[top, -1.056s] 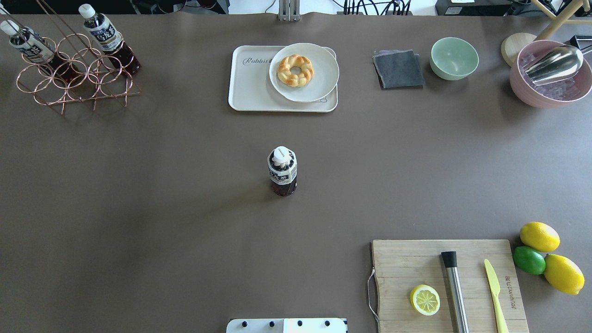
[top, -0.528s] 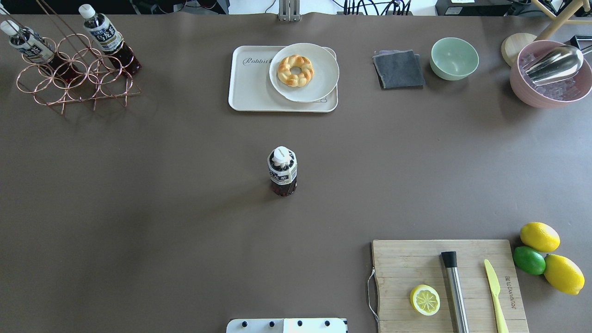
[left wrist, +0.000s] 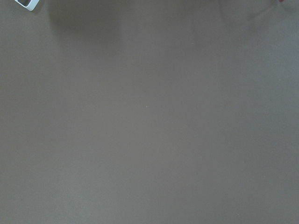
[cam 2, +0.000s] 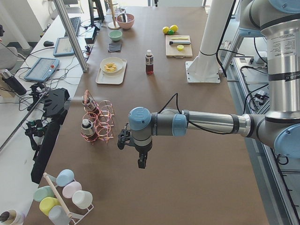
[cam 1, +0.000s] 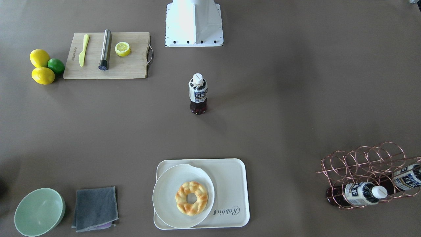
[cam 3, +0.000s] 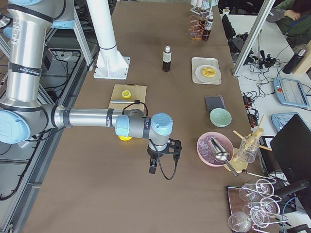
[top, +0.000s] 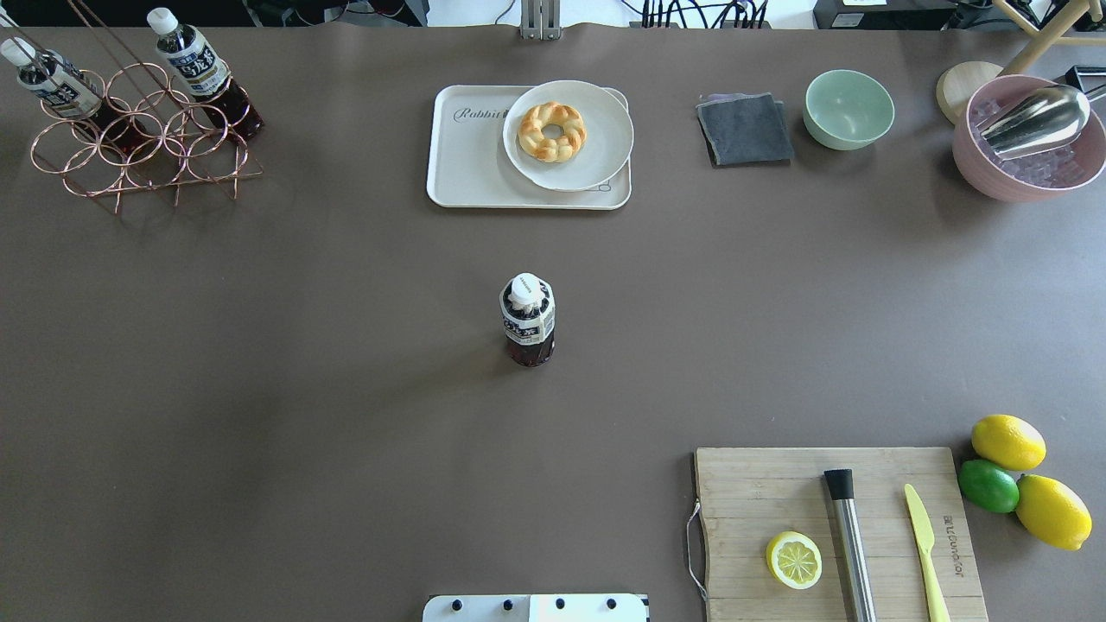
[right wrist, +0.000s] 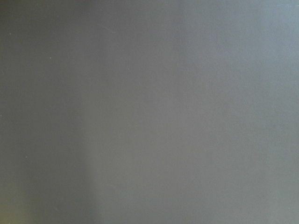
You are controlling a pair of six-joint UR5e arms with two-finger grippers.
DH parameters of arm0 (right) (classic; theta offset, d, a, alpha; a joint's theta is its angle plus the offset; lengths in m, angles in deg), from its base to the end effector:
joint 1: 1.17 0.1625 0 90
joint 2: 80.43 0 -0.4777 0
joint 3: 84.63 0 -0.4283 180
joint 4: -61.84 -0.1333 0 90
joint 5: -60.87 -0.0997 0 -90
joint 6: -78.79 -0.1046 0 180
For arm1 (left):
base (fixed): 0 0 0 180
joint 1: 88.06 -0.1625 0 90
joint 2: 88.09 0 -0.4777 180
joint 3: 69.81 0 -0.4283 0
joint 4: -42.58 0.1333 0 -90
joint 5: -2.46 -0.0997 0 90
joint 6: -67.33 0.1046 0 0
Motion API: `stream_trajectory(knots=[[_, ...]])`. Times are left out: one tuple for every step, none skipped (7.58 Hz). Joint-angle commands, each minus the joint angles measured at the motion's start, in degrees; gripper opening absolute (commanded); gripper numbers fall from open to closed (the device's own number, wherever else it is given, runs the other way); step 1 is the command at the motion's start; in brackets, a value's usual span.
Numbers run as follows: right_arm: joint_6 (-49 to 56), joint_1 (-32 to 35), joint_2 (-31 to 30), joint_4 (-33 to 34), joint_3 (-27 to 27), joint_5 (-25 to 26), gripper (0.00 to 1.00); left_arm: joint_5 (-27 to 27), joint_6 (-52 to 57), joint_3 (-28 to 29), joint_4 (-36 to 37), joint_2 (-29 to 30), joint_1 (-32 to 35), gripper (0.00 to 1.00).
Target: Place tea on tray
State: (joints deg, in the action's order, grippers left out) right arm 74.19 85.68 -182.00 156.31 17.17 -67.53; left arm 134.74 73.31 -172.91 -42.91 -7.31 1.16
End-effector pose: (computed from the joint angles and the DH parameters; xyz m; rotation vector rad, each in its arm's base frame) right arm 0.0448 -0.4290 0.7179 -0.1163 -0.6636 0.0491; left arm -0.0568 -0.4504 0.6835 0.0230 0.7380 0.1085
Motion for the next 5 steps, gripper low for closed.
stream_trajectory(knots=[[0.29,-0.01,0.67,-0.16,0.76,0.08,1.00,0.00,0.00,-0.08,-0.03,0.09,0.00,0.97],[0.38,-0.01,1.11,-0.24,2.94,0.43,1.00,0.00,0.00,-0.08,-0.03,0.00,0.00,0.97],[0.04,-0.01,2.85,-0.07,6.62,1.31,1.00,0.00,0.00,-0.17,-0.12,0.00,0.00,0.97],[-0.05,-0.01,4.70,-0.16,9.79,2.71,1.00,0.00,0.00,-0.17,-0.12,0.08,0.00,0.97],[-0.14,-0.18,8.11,-0.07,11.99,2.03,1.00,0.00,-0.09,-0.17,-0.12,0.09,0.00,0.97]])
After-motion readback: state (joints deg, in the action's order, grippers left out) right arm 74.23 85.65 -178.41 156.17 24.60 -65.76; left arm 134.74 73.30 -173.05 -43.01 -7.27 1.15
